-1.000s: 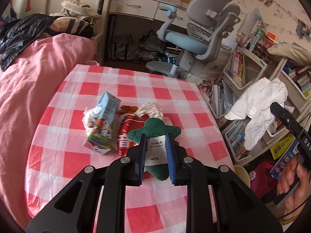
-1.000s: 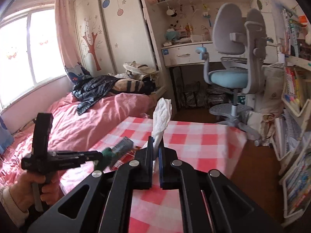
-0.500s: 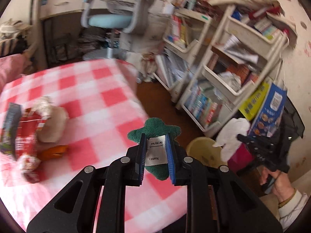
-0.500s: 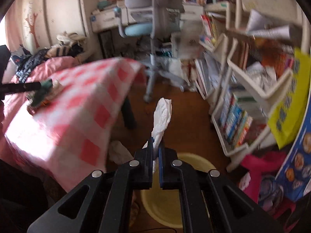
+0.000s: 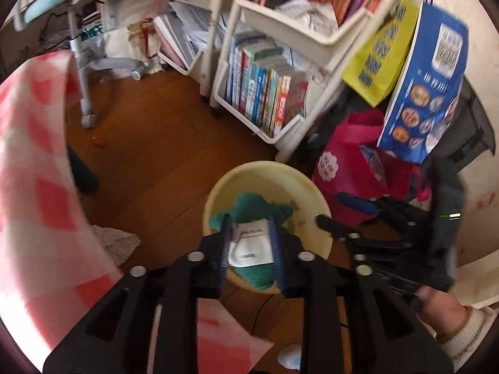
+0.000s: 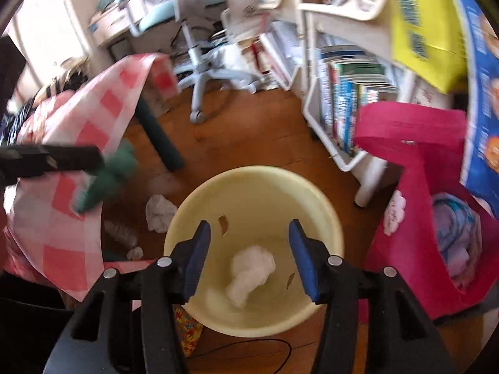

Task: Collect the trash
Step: 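Bring both open tools back over the trash on the table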

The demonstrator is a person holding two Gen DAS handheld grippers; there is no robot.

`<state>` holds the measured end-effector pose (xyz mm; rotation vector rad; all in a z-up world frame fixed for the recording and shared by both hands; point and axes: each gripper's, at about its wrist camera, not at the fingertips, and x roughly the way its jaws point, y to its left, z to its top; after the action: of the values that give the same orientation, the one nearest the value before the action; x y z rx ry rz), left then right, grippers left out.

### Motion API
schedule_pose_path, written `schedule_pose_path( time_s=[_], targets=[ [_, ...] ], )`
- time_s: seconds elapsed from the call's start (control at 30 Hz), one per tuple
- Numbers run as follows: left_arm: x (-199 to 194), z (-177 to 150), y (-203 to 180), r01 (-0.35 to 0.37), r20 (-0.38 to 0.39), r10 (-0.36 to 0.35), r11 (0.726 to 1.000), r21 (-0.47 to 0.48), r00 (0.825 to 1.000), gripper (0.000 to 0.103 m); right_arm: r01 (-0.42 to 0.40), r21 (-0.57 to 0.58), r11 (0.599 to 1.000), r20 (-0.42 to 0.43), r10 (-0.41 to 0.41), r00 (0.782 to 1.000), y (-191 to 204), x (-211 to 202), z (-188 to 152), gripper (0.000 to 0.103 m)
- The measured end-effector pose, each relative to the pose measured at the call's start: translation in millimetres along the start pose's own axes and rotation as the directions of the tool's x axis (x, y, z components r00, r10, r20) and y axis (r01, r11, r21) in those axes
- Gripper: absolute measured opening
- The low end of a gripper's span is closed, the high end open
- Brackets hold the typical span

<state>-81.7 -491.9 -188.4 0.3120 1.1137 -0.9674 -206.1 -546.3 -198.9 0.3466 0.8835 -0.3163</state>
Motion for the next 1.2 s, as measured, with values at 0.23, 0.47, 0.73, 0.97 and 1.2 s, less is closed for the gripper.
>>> schedule_pose_path(
  time_s=[0.23, 0.47, 0.73, 0.97, 1.2],
  targets=[
    [-57.2, 0.1, -0.8, -0.190, 0.148, 0.188, 0.982, -0.002, 0.971, 0.077, 0.001, 0.018, 1.000, 0.143, -0.004, 0.990, 18.9, -39.2, 21.2, 0.073],
    [-167.7, -23.7, 56.1, -0.363, 0.284, 0.390, 0.920, -0.147, 0.876, 0.096, 0.038, -0.080, 0.996, 0.318, -0.010, 0.948, 115.5, -85.2, 69.6, 0.095],
    [-270.1, -68.9, 150.2, -0.442, 0.320, 0.542, 0.832, -0.336, 0.777, 0.096, 0.046, -0.193, 0.980, 0.389, 0.033, 0.921, 233.3, -116.3, 117.0, 0.095],
    [-304.2, -122.9, 235.5, -0.469, 0.219, 0.659, 0.693, -0.547, 0.719, 0.096, 0.008, -0.281, 0.960, 0.360, 0.097, 0.928, 311.9, -100.0, 101.9, 0.095],
    [-340.0, -147.1, 271.5, -0.452, 0.241, 0.704, 0.641, -0.621, 0.668, 0.096, 0.121, -0.490, 0.863, 0.318, 0.048, 0.947, 371.7, -73.2, 83.4, 0.095]
  ],
)
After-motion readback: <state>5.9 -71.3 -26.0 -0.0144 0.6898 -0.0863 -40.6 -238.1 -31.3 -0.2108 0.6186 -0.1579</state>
